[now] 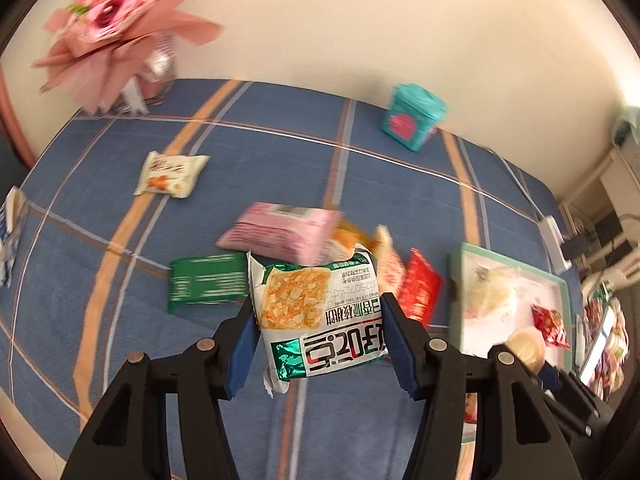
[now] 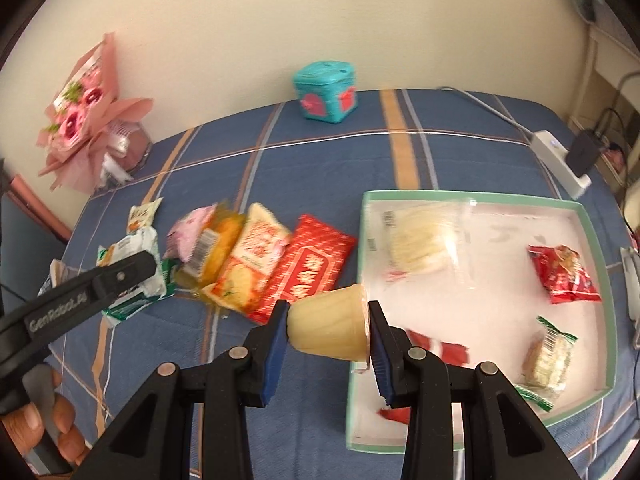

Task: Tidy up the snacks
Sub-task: 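Carry the cracker pack and jelly cup over the white tray with both tools, then open both tools to drop the cracker pack and jelly cup into the tray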

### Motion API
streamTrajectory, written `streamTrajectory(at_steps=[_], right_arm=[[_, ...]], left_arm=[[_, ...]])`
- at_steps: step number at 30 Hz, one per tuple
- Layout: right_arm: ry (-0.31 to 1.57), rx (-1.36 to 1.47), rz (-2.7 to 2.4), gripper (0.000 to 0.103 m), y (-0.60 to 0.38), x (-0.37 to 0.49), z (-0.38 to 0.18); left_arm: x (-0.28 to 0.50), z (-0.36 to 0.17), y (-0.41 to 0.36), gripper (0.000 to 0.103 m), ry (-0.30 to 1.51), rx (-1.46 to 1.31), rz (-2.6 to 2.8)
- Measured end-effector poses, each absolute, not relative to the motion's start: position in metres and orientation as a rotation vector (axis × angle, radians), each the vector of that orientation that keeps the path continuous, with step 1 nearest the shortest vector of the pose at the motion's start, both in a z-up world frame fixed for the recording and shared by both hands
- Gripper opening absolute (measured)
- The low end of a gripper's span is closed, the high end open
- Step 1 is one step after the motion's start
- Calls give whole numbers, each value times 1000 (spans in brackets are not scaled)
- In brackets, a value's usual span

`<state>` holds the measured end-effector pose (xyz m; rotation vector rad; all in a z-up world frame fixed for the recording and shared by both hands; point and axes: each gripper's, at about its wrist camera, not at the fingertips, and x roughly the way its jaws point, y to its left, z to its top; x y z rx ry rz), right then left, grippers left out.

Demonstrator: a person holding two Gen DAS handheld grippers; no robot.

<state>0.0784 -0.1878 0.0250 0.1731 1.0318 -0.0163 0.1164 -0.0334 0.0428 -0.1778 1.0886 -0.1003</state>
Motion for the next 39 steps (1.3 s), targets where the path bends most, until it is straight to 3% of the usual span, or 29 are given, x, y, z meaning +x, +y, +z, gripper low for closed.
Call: streamTrajectory(at_steps=[21,39], right_arm=[[1001,383,-308,41,-335,51,28],[1061,406,-274,41,-336,68,-2]], left_arm=[[78,28,-227,60,1069,181,-449],[95,-11,-251,60,1068,236,-473]])
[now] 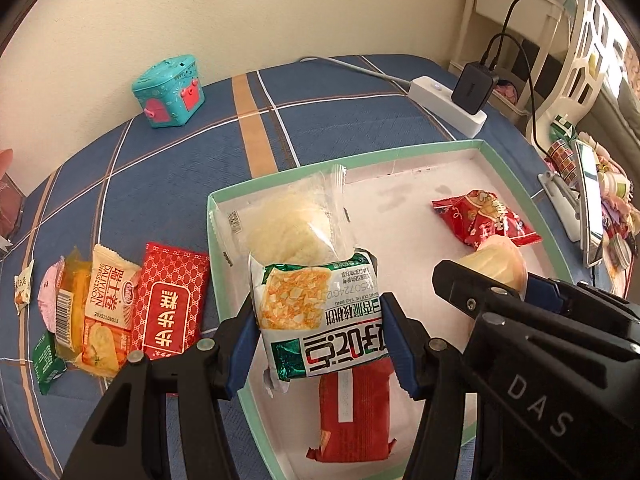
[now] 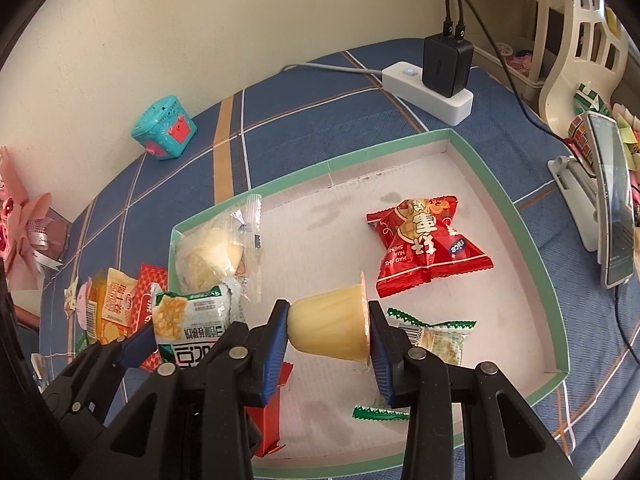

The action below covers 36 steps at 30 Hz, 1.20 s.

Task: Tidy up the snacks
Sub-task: 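Open both tools to drop the cracker pack and jelly cup into the tray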

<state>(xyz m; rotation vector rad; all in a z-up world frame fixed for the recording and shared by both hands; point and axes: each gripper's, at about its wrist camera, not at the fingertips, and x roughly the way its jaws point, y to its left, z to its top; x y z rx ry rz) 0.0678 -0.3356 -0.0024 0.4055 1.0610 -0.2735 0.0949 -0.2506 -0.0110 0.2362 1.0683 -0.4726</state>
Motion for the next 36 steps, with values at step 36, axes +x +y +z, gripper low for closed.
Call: streamTrajectory(at_steps=[36], right_arm=[[1099,393,-298,53,-337,79,-14]], left_arm=[[101,-24,-252,64,1102,288,-465]])
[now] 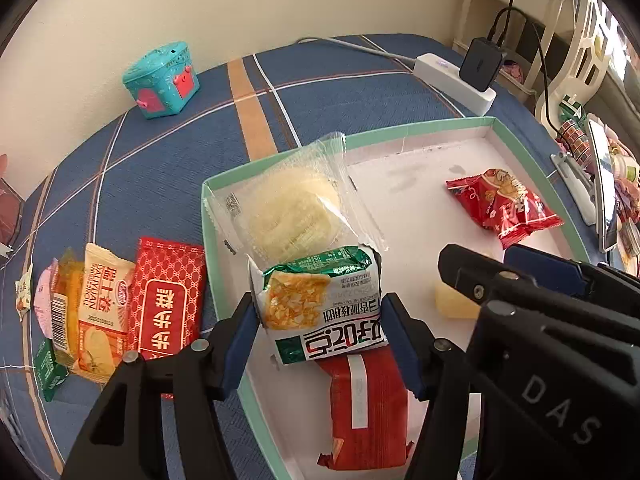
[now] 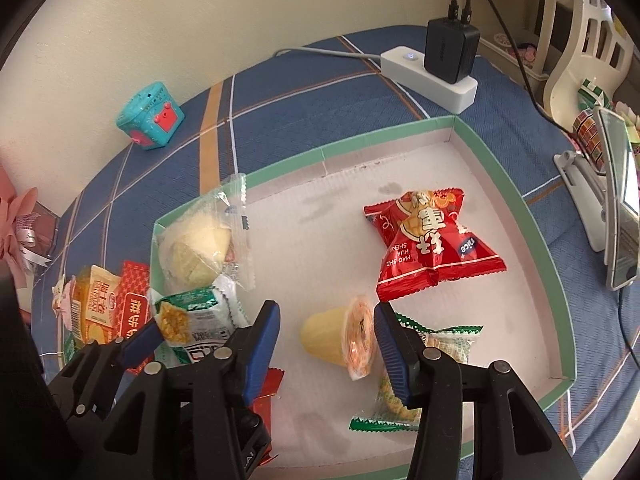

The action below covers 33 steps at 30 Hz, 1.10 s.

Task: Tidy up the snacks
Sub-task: 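Open both tools to drop the cracker pack and jelly cup into the tray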

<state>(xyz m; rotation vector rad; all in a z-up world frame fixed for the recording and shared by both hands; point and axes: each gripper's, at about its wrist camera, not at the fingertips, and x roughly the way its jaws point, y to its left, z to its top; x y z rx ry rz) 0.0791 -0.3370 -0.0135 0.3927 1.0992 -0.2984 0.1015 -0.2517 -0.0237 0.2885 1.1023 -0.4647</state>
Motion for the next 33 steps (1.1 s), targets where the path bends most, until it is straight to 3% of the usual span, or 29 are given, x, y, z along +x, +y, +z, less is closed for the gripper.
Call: streamTrajectory(at_steps=[3,13,23,33], right_arm=[[1069,391,-301,53,-337,74,0],[999,397,-330,53,-340,58,30],[1046,384,-314,53,-328,61,23],[1071,315,-237,53,-283,73,21]], left_arm=[[99,-13,-249,73,1084,289,-473],[107,6,-213,74,1129,184,-380],[129,5,-126,74,1195,-93,-188],[130,8,-95,75,1189,-128,-113]])
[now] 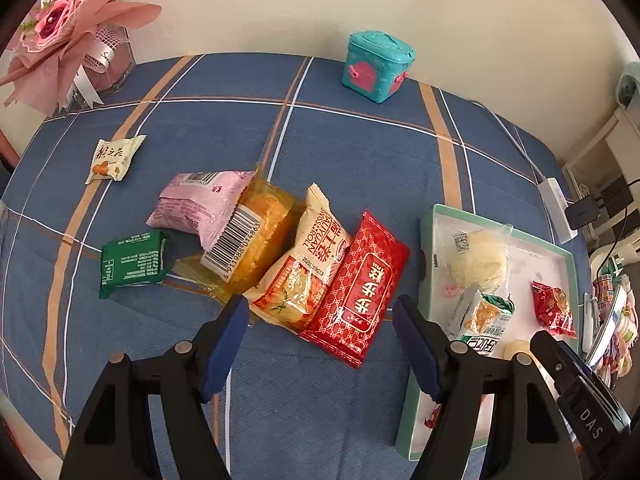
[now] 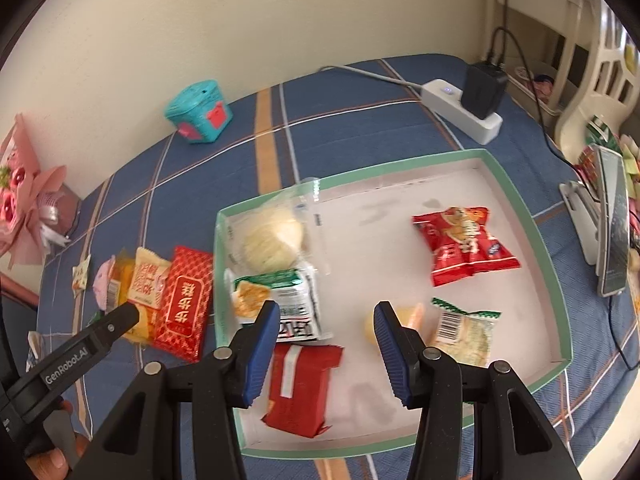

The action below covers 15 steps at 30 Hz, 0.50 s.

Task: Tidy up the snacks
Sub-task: 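Move both open tools back over the snack pile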

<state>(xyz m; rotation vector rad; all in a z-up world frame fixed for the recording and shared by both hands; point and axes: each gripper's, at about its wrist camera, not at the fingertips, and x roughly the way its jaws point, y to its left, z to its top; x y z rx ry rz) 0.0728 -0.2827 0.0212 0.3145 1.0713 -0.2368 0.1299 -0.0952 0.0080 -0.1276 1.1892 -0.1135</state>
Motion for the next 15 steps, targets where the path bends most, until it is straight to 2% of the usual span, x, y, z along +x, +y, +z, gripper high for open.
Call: streamTrajectory(at_steps=[1,3,4,5,8,10,15], right_arm=[[1072,310,-232,53,-280,74,21],[1073,309,-223,66,-278,74,20],[1070,309,-225,76,-278,74,20],[1068,303,-231,85,-278,74,19],[1070,278,-248,97,-279,73,17],[1069,277,-254,103,-279,73,16],[1069,268,-260,103,-277,73,15]], left_arm=[[129,8,-95,77,1188,-122,-114],[129,8,-97,88,1185,-103,-112],[128,8,-98,94,1181,-89,-108],[127,8,-98,95,1176,-76,-102],[127,7,-96,95,1174,-69,-94],[126,7,-94,95,1171,-71,-82],[127,8,-85,96,1169,-95,-54]])
